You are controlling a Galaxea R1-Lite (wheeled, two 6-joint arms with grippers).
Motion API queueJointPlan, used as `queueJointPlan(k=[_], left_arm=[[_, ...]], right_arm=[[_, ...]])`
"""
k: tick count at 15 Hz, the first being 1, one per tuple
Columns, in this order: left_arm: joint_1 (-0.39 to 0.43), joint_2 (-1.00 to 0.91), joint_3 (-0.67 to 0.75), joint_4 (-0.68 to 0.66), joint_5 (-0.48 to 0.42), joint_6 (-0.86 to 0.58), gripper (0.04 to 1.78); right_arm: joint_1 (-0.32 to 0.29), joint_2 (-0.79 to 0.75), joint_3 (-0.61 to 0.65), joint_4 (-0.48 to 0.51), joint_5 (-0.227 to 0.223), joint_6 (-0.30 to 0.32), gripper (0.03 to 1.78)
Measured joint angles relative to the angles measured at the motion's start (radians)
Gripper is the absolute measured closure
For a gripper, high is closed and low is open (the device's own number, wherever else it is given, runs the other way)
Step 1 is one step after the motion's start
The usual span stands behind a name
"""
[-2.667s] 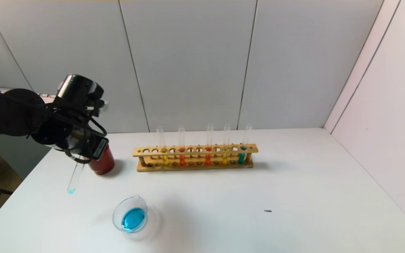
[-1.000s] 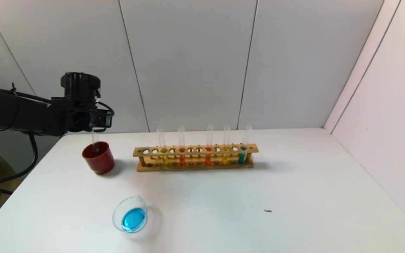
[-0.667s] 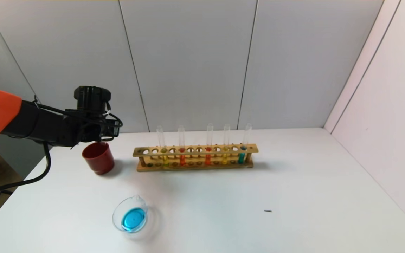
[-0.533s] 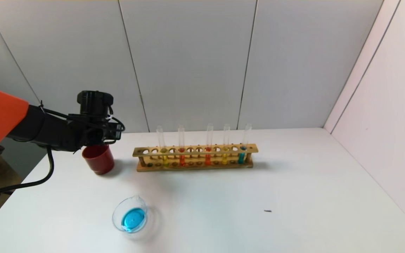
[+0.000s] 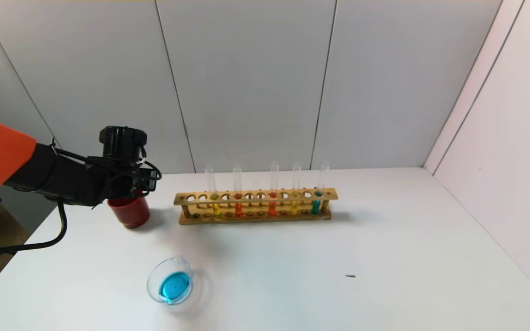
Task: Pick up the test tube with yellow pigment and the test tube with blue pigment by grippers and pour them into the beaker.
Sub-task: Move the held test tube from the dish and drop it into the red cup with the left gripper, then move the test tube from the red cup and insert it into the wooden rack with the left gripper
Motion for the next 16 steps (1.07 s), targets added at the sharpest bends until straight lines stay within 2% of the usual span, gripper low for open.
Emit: queueJointPlan(k=[4, 7, 9, 16], left_arm=[[0.0, -0.042, 0.011, 0.003, 0.002, 0.012, 0.53], [-0.023, -0.107, 0.048, 0.002, 0.012, 0.007, 0.2], [-0.063, -0.165, 0.1, -0.004, 0.037, -0.018, 0.08], [-0.321, -0.331, 0.313, -0.106, 0.133, -0.202, 0.07]], right_arm=[[0.0, 0.0, 0.0, 0.0, 0.0, 0.0, 0.11], [0.0, 0.0, 0.0, 0.0, 0.0, 0.0, 0.11], [0.0, 0.0, 0.0, 0.0, 0.0, 0.0, 0.11], [0.0, 0.0, 0.0, 0.0, 0.0, 0.0, 0.11]])
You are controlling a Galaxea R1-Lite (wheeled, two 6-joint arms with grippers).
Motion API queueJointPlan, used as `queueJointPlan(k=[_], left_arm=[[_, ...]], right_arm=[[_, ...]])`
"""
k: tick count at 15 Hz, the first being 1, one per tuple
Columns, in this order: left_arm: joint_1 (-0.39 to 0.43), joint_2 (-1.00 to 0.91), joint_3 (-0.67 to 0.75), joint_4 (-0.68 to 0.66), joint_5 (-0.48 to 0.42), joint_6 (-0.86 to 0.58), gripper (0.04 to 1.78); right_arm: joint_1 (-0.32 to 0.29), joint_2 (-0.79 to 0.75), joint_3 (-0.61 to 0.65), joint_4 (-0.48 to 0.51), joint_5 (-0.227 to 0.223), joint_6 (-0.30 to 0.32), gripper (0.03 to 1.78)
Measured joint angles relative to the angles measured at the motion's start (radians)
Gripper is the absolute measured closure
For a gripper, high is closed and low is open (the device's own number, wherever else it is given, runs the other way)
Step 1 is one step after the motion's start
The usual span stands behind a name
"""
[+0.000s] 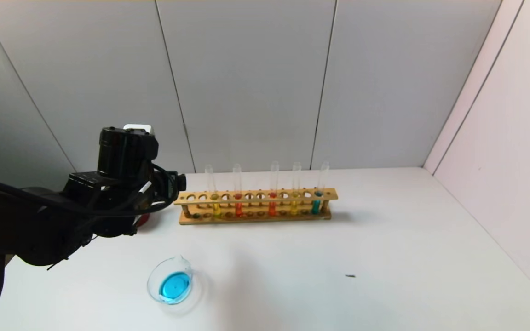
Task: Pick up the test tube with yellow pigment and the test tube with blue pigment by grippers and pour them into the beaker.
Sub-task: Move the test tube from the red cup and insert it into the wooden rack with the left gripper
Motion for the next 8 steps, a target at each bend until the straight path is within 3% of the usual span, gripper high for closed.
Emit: queueJointPlan(k=[8], left_arm=[[-0.14, 0.098, 0.024, -0.135, 0.033, -0.029, 0.07]], right_arm=[[0.0, 0.0, 0.0, 0.0, 0.0, 0.0, 0.11]])
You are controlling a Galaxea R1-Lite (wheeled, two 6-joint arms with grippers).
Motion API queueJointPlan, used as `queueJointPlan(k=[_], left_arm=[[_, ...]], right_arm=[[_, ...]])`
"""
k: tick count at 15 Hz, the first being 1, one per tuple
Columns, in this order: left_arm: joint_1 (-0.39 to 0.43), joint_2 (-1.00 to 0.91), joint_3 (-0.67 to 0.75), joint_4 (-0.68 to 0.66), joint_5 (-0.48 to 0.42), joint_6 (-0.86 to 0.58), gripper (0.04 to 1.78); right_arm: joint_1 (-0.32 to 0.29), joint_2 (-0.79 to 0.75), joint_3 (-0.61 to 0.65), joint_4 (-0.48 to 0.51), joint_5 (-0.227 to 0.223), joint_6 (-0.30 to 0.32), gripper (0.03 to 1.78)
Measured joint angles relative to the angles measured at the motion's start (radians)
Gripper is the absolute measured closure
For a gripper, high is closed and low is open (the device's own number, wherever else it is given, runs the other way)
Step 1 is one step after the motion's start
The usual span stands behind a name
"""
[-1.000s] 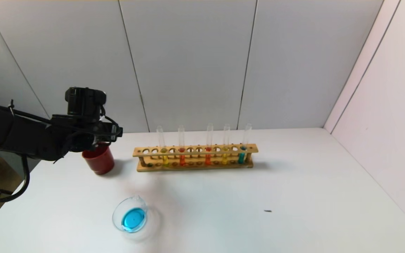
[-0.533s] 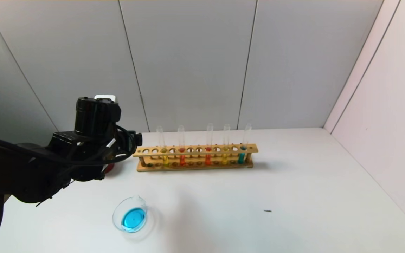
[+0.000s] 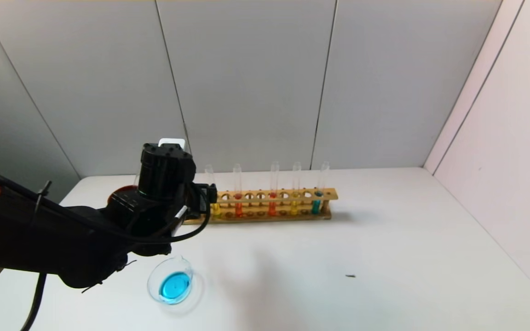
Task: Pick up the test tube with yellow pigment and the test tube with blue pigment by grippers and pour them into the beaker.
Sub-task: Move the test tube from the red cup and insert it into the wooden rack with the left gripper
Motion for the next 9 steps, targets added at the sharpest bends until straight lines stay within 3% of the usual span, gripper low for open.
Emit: queueJointPlan(k=[9], left_arm=[[-0.01, 0.154, -0.129, -0.032, 0.02, 0.014, 0.07]], right_arm=[[0.0, 0.0, 0.0, 0.0, 0.0, -0.001, 0.11]])
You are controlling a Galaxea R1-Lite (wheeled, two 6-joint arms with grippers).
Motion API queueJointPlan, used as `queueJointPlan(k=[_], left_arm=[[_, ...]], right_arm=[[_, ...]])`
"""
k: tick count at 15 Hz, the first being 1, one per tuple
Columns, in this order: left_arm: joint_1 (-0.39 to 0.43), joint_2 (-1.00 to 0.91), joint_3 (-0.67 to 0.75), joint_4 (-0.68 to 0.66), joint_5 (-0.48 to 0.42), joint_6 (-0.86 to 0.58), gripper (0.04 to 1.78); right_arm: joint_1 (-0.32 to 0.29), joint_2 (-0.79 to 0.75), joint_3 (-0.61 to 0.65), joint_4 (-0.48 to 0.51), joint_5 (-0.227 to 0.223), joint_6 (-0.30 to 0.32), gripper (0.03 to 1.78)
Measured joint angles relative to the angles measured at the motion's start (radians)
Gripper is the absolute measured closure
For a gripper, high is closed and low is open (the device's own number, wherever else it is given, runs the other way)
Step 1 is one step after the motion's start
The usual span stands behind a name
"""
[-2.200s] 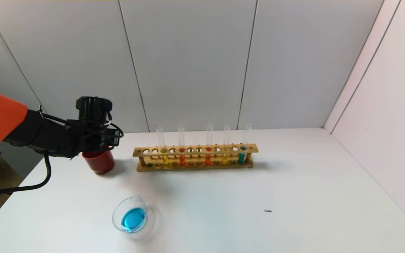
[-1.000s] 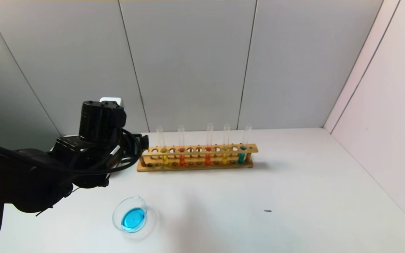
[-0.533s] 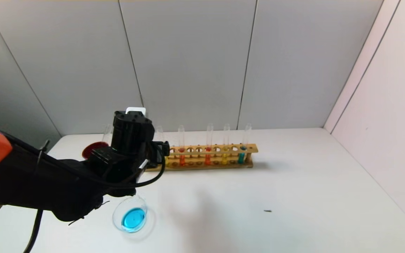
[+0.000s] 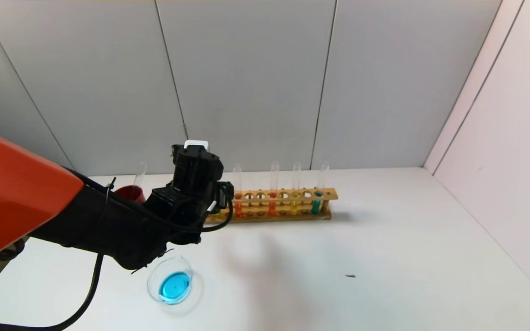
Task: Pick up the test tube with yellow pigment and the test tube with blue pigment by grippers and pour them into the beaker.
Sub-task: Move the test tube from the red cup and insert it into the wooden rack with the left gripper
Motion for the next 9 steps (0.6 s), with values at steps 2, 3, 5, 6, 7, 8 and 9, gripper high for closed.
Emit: queueJointPlan(k=[2, 3, 5, 6, 7, 8, 9], left_arm=[[0.016, 0.024, -0.029, -0.001, -0.001, 0.007, 0.07], [0.027, 0.035, -0.044, 0.0, -0.004, 0.012, 0.07], [0.047, 0.059, -0.075, 0.001, -0.01, 0.021, 0.07], [0.055, 0.07, -0.089, 0.0, -0.012, 0.031, 0.07], [0.063, 0.081, -0.105, 0.0, -0.013, 0.035, 0.07], [0.07, 0.092, -0.123, 0.001, -0.017, 0.037, 0.07], [0.073, 0.103, -0.138, 0.001, -0.023, 0.037, 0.07]], right_arm=[[0.0, 0.0, 0.0, 0.0, -0.001, 0.0, 0.11], [0.0, 0.0, 0.0, 0.001, 0.0, 0.0, 0.11], [0.0, 0.0, 0.0, 0.001, 0.0, 0.0, 0.11], [0.0, 0.0, 0.0, 0.001, 0.0, 0.0, 0.11], [0.0, 0.0, 0.0, 0.001, 0.0, 0.0, 0.11], [0.0, 0.0, 0.0, 0.0, 0.0, 0.001, 0.11], [0.0, 0.0, 0.0, 0.001, 0.0, 0.0, 0.11]])
